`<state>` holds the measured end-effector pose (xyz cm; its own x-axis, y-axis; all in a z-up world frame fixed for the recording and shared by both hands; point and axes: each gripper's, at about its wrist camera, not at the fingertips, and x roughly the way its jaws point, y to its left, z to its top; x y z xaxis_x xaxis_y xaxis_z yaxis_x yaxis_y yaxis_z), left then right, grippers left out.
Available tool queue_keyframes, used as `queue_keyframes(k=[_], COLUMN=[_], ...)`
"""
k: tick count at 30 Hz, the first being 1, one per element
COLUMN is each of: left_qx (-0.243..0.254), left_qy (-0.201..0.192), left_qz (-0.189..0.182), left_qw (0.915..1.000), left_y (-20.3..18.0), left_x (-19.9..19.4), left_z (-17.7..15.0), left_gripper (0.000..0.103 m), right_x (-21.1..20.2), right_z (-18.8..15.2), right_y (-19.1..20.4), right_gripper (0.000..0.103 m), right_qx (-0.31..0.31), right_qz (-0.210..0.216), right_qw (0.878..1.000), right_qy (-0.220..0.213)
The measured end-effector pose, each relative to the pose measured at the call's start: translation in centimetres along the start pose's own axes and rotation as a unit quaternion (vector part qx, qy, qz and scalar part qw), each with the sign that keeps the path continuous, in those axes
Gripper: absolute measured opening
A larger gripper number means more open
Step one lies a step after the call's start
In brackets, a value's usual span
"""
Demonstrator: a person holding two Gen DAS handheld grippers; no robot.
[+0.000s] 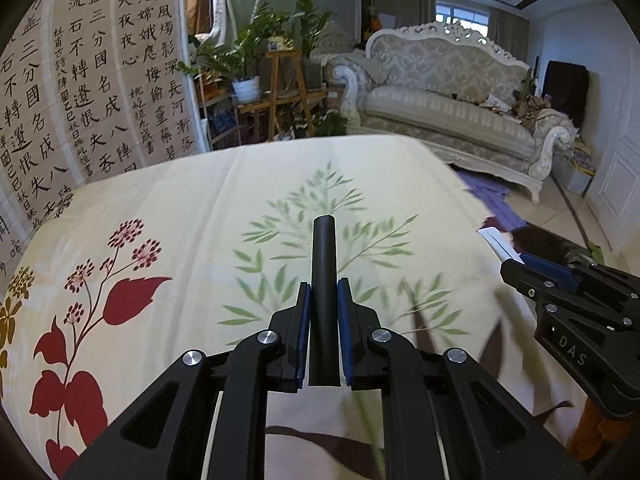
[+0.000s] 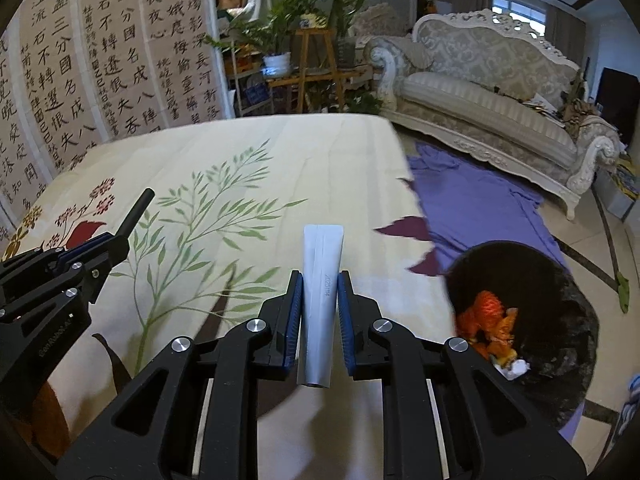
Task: Collect trash
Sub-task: 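Carry the black tube and white roll over the bin and open both grippers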
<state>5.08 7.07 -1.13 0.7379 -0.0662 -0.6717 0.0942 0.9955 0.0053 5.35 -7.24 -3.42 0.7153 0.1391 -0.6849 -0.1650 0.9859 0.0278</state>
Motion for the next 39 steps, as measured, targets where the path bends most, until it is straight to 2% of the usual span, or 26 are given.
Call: queue_keyframes(k=[7, 16, 23, 31, 39], left_qx=[0.02, 0.055, 0.08, 0.106, 0.129], left_qy=[-0.016, -0.019, -0.018, -0.012, -0.004], left_qz=[-0.038, -0.089, -0.116, -0.124, -0.117], left_qw=[0.9989, 0.9944, 0.9899, 0.9866, 0.9848], left_y=[-3.8, -10.6, -15.6, -19.6, -21.9], left_x=[-0.5, 1.0, 2.6, 4.4, 6.1], left_z=[1.0, 2.6, 3.4, 3.5, 3.2], left_gripper=[0.014, 0.014, 0.014, 0.014, 0.014], right_x=[-2.3, -3.3, -3.1, -1.9, 0.1], right_z=[-0.5, -1.5, -2.2, -3.1, -3.7], right_y=[-4.7, -11.7, -15.4, -18.8, -21.3], right_gripper=[0.017, 0.017, 0.017, 0.018, 0.018], right_qx=[0.032, 0.079, 0.108, 0.134, 0.154], right_qz=[-0.043, -0.11, -0.134, -0.149, -0.154], right_qw=[0.998, 0.991, 0.985, 0.98, 0.976], right_qy=[-0.017, -0.024, -0.026, -0.023, -0.008])
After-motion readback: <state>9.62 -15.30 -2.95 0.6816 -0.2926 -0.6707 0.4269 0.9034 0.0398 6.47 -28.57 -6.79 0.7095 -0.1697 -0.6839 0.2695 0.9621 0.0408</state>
